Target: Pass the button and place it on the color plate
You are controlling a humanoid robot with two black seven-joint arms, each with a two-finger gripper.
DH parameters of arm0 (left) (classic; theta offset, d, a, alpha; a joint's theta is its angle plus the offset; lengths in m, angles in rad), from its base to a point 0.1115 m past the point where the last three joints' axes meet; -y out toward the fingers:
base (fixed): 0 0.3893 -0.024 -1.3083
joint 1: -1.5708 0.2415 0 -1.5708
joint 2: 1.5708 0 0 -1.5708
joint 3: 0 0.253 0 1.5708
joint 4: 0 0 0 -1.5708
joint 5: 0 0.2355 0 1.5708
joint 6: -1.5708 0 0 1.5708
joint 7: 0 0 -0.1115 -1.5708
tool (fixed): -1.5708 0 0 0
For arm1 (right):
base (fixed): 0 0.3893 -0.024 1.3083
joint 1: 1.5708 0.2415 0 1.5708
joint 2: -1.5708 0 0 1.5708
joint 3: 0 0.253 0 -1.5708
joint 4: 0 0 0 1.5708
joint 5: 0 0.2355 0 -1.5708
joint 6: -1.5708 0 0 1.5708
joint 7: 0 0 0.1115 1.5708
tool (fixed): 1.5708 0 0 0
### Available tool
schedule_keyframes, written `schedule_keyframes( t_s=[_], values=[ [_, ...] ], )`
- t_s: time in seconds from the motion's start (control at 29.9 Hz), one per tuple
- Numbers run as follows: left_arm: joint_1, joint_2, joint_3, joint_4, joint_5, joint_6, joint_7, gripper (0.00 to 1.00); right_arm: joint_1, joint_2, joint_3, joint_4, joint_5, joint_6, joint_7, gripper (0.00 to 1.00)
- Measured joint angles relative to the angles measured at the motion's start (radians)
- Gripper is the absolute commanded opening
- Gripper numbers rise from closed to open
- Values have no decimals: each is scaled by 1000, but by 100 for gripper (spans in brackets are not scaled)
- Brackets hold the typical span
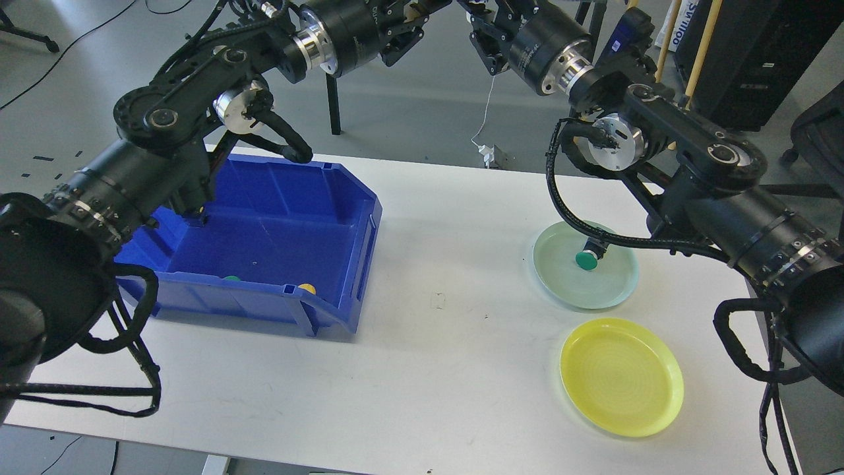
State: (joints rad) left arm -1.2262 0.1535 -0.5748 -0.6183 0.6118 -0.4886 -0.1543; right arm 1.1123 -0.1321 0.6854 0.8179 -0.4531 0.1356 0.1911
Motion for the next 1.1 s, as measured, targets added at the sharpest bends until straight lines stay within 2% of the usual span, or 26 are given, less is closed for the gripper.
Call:
schedule_keyframes(
  t_s=[0.13, 0.27, 0.33, 0.37, 0.4, 0.43, 0.47, 0.64, 0.7, 0.94, 1.1],
  values=[
    [1, 0, 2, 9, -10, 0, 2, 18, 9, 0, -2, -14, -1, 8, 0, 11],
    [1, -4, 2, 19, -15, 0, 1, 19, 9, 0, -5, -19, -5, 11, 0, 9],
    [1, -5, 2, 20, -15, 0, 1, 25, 9, 0, -6, -20, -6, 12, 0, 9],
    [0, -5, 2, 21, -15, 0, 1, 36, 9, 0, -6, -20, -7, 12, 0, 9],
    [0, -6, 2, 21, -15, 0, 1, 54, 9, 0, -6, -20, -7, 12, 0, 9],
    [0, -7, 2, 23, -15, 0, 1, 76, 9, 0, -6, -22, -7, 12, 0, 9],
    [0, -8, 2, 24, -16, 0, 7, 89, 9, 0, -7, -25, -8, 12, 0, 9],
    [-1, -10, -2, 30, -16, 0, 76, 97, 9, 0, -9, -33, -9, 12, 0, 9],
    [0, -9, 1, 31, -15, 0, 89, 98, 9, 0, -10, -35, -10, 12, 0, 9],
    [2, 14, 1, 25, -11, 1, 93, 98, 9, -30, -13, -73, -11, 11, -5, 9],
    [-1, 47, -2, 24, -12, 0, 87, 98, -10, -135, -67, -55, -4, 19, -13, 10]
  ],
)
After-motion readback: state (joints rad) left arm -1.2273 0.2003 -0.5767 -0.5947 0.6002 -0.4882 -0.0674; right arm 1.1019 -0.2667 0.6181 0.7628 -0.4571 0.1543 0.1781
